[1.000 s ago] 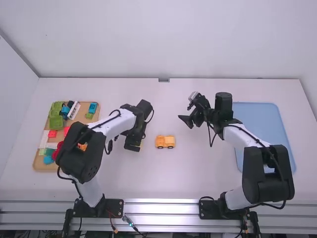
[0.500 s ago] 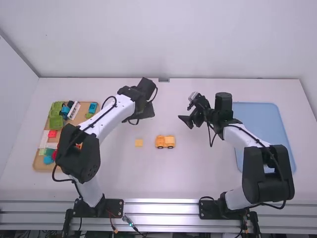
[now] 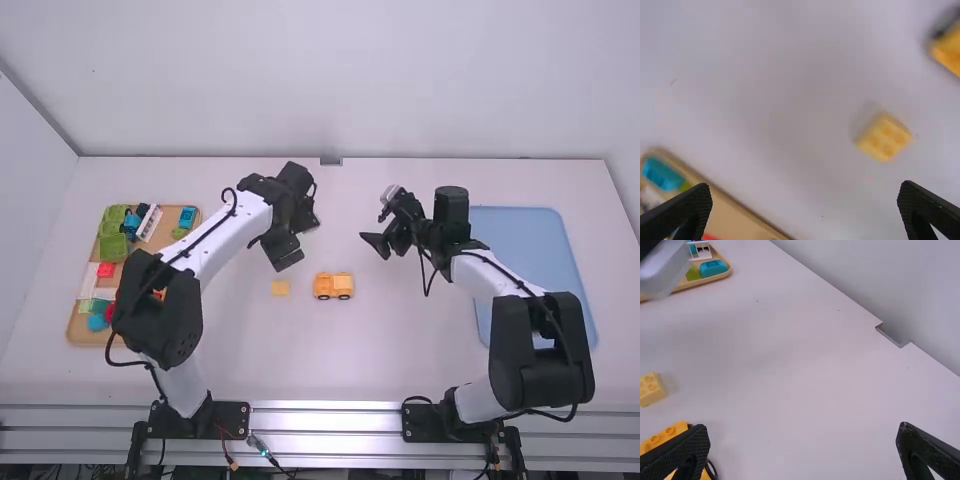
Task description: Assemble lego blocks to make yellow taxi
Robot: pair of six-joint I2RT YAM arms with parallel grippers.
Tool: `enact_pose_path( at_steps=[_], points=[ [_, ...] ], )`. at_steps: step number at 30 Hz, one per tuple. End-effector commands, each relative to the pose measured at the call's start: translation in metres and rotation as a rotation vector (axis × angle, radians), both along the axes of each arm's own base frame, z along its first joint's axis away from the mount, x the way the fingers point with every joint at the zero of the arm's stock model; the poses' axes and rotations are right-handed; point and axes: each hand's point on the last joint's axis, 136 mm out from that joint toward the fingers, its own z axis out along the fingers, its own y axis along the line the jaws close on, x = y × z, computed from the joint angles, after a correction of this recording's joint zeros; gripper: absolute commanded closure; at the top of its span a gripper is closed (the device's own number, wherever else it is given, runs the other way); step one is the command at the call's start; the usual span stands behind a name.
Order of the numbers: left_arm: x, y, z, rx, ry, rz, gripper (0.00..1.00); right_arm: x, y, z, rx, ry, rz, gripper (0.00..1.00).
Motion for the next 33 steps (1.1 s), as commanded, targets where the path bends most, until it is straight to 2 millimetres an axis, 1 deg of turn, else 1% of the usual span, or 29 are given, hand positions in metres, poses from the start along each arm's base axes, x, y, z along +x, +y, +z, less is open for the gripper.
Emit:
enact_pose_path(
  at_steps=[1, 4, 6, 7, 9, 12, 14, 15, 17, 20, 21, 24, 26, 29, 33],
  points=[
    [-0.021, -0.022, -0.001, -0.123, 0.109, -0.435, 0.01, 0.006, 0.003, 0.018, 0.013, -0.043, 0.011, 0.01],
    [-0.023, -0.019, 0.003, -0.207, 0.121, -0.479, 0.01, 0.006, 0.002, 0.018, 0.013, -0.044, 0.010, 0.01],
    [-0.026, -0.019, 0.007, -0.334, 0.125, -0.552, 0.01, 0.006, 0.003, 0.018, 0.013, -0.044, 0.011, 0.01],
    [-0.028, -0.019, 0.008, -0.371, 0.124, -0.586, 0.01, 0.006, 0.003, 0.018, 0.013, -0.045, 0.011, 0.01],
    [-0.034, -0.014, 0.010, -0.478, 0.116, -0.649, 0.01, 0.006, 0.003, 0.019, 0.013, -0.048, 0.011, 0.01],
    [-0.035, -0.008, 0.011, -0.618, 0.069, -0.673, 0.01, 0.007, 0.003, 0.021, 0.015, -0.060, 0.011, 0.01],
    [-0.034, -0.010, 0.012, -0.735, 0.007, -0.693, 0.01, 0.009, 0.003, 0.023, 0.015, -0.072, 0.010, 0.01],
    [-0.034, -0.010, 0.011, -0.761, -0.010, -0.698, 0.01, 0.009, 0.003, 0.023, 0.016, -0.074, 0.011, 0.01],
    [-0.037, -0.009, 0.004, -0.806, -0.045, -0.721, 0.01, 0.009, 0.003, 0.023, 0.016, -0.074, 0.010, 0.01],
    [-0.040, -0.011, -0.011, -0.828, -0.077, -0.733, 0.01, 0.009, 0.003, 0.023, 0.016, -0.074, 0.010, 0.01],
    [-0.041, -0.013, -0.020, -0.836, -0.097, -0.744, 0.01, 0.009, 0.003, 0.023, 0.016, -0.074, 0.011, 0.01],
    [-0.044, -0.019, -0.030, -0.863, -0.139, -0.765, 0.01, 0.008, 0.004, 0.023, 0.026, -0.062, 0.010, 0.01],
    [-0.046, -0.021, -0.034, -0.893, -0.150, -0.751, 0.01, 0.007, 0.004, 0.023, 0.042, -0.042, 0.003, 0.01],
    [-0.053, -0.024, -0.041, -0.946, -0.139, -0.684, 0.01, -0.003, 0.012, 0.026, 0.060, -0.057, 0.083, 0.01],
    [-0.057, -0.026, -0.053, -0.929, -0.147, -0.695, 0.01, -0.012, 0.019, 0.030, 0.074, -0.089, 0.163, 0.01]
  ],
)
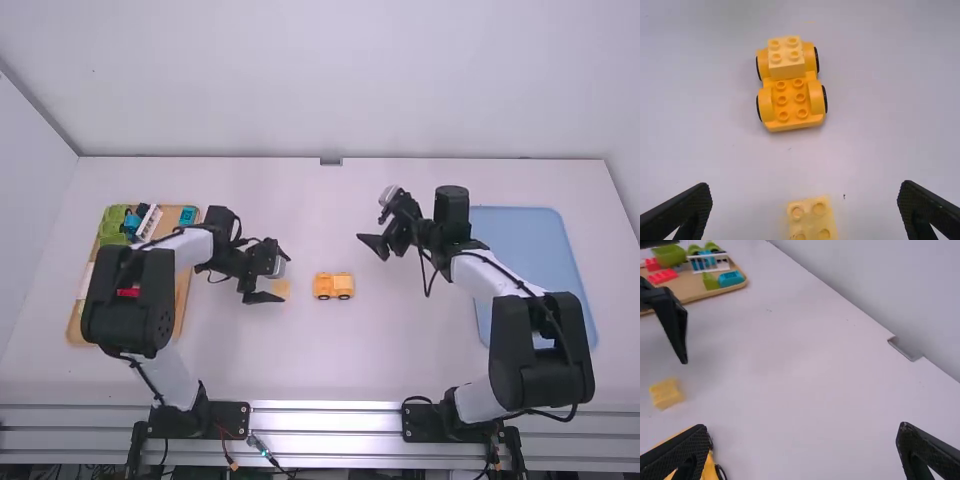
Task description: Assemble lego blocks to make yellow taxi
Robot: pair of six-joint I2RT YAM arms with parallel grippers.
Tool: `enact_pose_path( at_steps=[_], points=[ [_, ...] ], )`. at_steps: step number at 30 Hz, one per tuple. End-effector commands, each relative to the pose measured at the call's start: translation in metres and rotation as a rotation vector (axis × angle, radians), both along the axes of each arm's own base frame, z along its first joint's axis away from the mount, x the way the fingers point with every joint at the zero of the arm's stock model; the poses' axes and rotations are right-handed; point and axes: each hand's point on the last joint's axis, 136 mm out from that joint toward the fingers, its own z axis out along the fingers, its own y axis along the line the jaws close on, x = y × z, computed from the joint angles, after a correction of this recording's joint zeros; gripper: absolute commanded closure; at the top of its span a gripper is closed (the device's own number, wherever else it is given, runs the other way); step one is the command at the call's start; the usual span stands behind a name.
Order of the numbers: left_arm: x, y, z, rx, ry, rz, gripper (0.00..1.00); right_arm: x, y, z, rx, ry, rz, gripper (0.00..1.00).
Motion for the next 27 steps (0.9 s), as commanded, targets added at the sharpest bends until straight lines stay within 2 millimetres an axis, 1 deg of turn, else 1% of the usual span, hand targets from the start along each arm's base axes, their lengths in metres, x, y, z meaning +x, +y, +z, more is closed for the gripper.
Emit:
enact_pose_path(
  at_steps=[1, 3, 7, 10, 14, 16, 17, 20, 24, 27],
  points=[
    [-0.008, -0.006, 0.005, -0.037, 0.008, 0.001, 0.01, -0.005, 0.010, 0.022, 0.036, -0.065, 0.089, 0.01],
    [-0.010, -0.005, -0.001, -0.027, -0.002, 0.004, 0.01, -0.009, 0.012, 0.022, 0.049, -0.053, 0.109, 0.01],
    [-0.010, -0.002, -0.003, -0.064, -0.015, 0.021, 0.01, -0.014, 0.017, 0.017, 0.032, -0.041, 0.124, 0.01],
    [-0.004, 0.008, -0.002, -0.137, -0.014, 0.102, 0.01, -0.027, 0.030, 0.009, -0.006, -0.063, 0.197, 0.01],
    [-0.001, 0.014, -0.008, -0.192, -0.002, 0.173, 0.01, -0.032, 0.041, 0.000, -0.019, -0.065, 0.237, 0.01],
    [-0.001, 0.013, -0.010, -0.199, -0.005, 0.174, 0.01, -0.031, 0.041, -0.004, -0.020, -0.057, 0.237, 0.01],
    [0.000, 0.011, -0.014, -0.198, -0.004, 0.174, 0.01, -0.030, 0.040, -0.010, -0.018, -0.041, 0.237, 0.01],
    [0.000, 0.007, -0.015, -0.197, -0.007, 0.162, 0.01, -0.030, 0.038, -0.022, -0.010, -0.004, 0.239, 0.01],
    [0.001, 0.010, -0.022, -0.170, 0.012, 0.180, 0.01, -0.042, 0.045, -0.034, 0.044, 0.028, 0.325, 0.01],
    [0.000, 0.011, -0.023, -0.183, 0.020, 0.182, 0.01, -0.043, 0.046, -0.036, 0.048, 0.022, 0.340, 0.01]
  ],
)
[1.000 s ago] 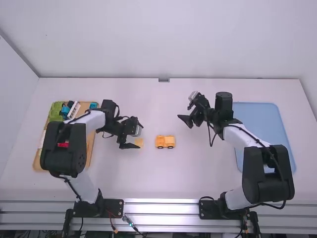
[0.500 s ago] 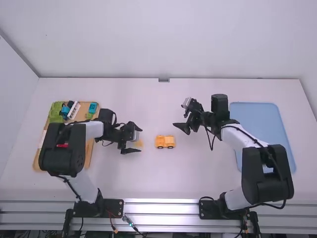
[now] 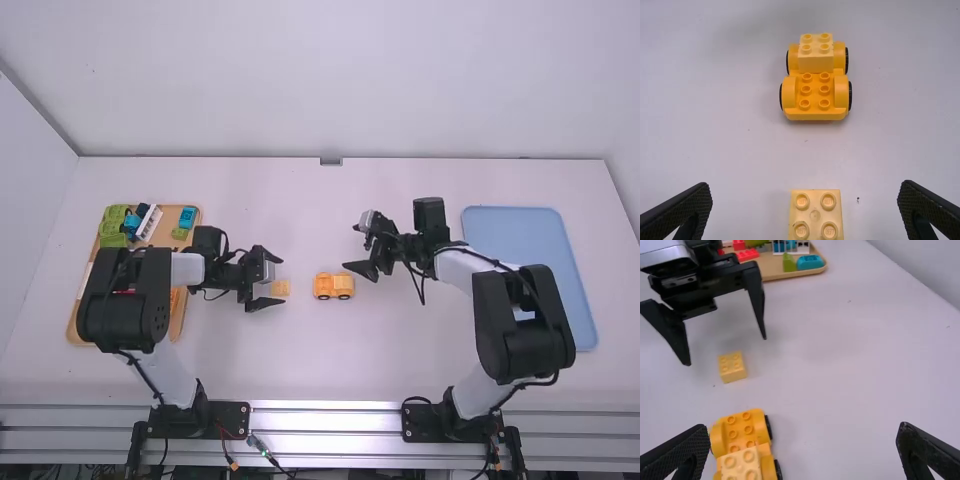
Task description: Assemble lego blocks to make yellow taxi
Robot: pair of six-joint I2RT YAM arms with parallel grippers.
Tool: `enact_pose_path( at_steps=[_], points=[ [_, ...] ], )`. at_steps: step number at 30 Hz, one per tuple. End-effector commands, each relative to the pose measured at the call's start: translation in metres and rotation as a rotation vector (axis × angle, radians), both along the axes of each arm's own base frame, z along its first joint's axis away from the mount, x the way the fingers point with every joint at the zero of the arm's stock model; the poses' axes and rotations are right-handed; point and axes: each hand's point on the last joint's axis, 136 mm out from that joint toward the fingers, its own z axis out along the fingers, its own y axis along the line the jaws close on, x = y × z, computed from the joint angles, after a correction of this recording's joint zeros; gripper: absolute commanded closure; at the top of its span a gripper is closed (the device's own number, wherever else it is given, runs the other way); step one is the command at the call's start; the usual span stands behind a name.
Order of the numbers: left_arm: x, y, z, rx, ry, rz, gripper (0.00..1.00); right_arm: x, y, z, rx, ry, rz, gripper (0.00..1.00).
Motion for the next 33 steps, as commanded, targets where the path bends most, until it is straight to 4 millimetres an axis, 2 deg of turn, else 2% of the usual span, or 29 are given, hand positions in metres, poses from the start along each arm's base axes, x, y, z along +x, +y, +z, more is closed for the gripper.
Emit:
enact_pose_path(
  at_steps=[1, 13, 16, 18, 26, 27, 33],
  points=[
    [-0.005, -0.001, -0.004, -0.022, 0.045, 0.006, 0.01, -0.001, 0.006, 0.011, 0.041, -0.031, 0.049, 0.01],
    [-0.004, -0.004, -0.030, -0.020, 0.072, -0.002, 0.01, 0.000, 0.006, 0.012, 0.047, -0.035, 0.051, 0.01],
    [-0.005, -0.004, -0.030, -0.020, 0.072, -0.004, 0.07, 0.000, 0.006, 0.012, 0.047, -0.036, 0.051, 0.01],
    [-0.005, -0.004, -0.033, -0.022, 0.080, -0.005, 0.16, 0.000, 0.006, 0.012, 0.047, -0.036, 0.052, 0.01],
    [-0.004, -0.002, -0.038, -0.028, 0.097, 0.004, 0.33, 0.000, 0.006, 0.012, 0.047, -0.035, 0.051, 0.01],
    [-0.004, -0.002, -0.038, -0.030, 0.098, 0.006, 0.39, 0.000, 0.006, 0.012, 0.046, -0.035, 0.051, 0.01],
    [-0.005, -0.003, -0.039, -0.026, 0.098, 0.000, 0.50, 0.000, 0.006, 0.012, 0.047, -0.035, 0.051, 0.01]
  ],
)
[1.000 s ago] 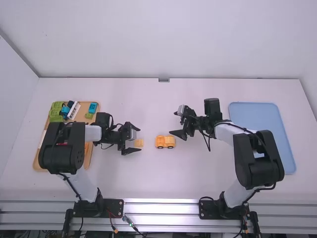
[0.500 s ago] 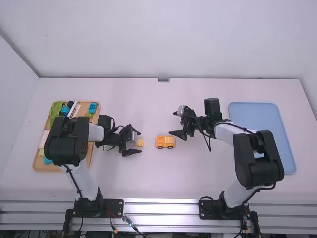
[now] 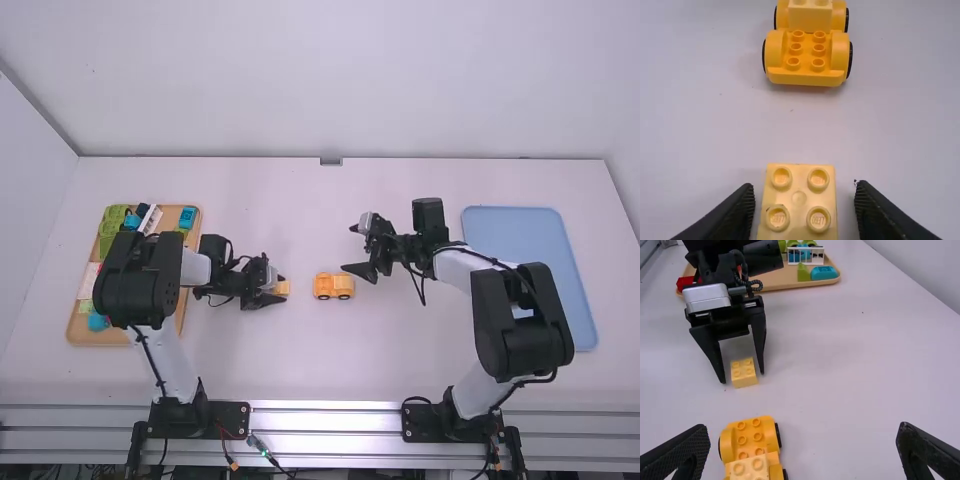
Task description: Assemble lego blocks to make yellow taxi
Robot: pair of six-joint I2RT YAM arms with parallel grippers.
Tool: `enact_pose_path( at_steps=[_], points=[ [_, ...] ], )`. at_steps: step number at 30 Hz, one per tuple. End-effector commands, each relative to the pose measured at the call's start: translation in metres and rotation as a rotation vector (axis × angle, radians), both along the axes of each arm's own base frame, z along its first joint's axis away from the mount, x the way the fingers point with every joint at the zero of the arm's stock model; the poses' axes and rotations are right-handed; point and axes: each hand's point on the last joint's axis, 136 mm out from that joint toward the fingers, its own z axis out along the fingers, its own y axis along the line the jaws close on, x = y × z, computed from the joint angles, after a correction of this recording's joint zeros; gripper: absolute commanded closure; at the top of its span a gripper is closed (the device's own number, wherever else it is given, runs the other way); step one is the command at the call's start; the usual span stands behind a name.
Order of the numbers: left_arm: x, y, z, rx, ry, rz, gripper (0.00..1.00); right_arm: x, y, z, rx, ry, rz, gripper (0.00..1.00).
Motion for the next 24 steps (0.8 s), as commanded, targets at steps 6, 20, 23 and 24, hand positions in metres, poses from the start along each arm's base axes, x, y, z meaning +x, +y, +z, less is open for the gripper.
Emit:
enact_pose_path(
  at_steps=[6, 20, 23, 24],
  points=[
    [-0.002, -0.004, 0.000, -0.018, 0.011, -0.009, 0.60, 0.004, 0.003, 0.007, 0.016, -0.016, 0.013, 0.01],
    [0.004, -0.003, 0.003, -0.016, -0.009, -0.013, 0.67, -0.006, 0.001, -0.003, -0.010, 0.018, 0.033, 0.01],
    [0.004, -0.002, 0.000, 0.003, -0.007, -0.008, 0.77, -0.008, 0.000, -0.005, -0.015, 0.028, 0.032, 0.01],
    [0.005, -0.001, -0.001, 0.011, -0.007, -0.007, 0.76, -0.009, 0.000, -0.005, -0.016, 0.031, 0.032, 0.01]
  ],
)
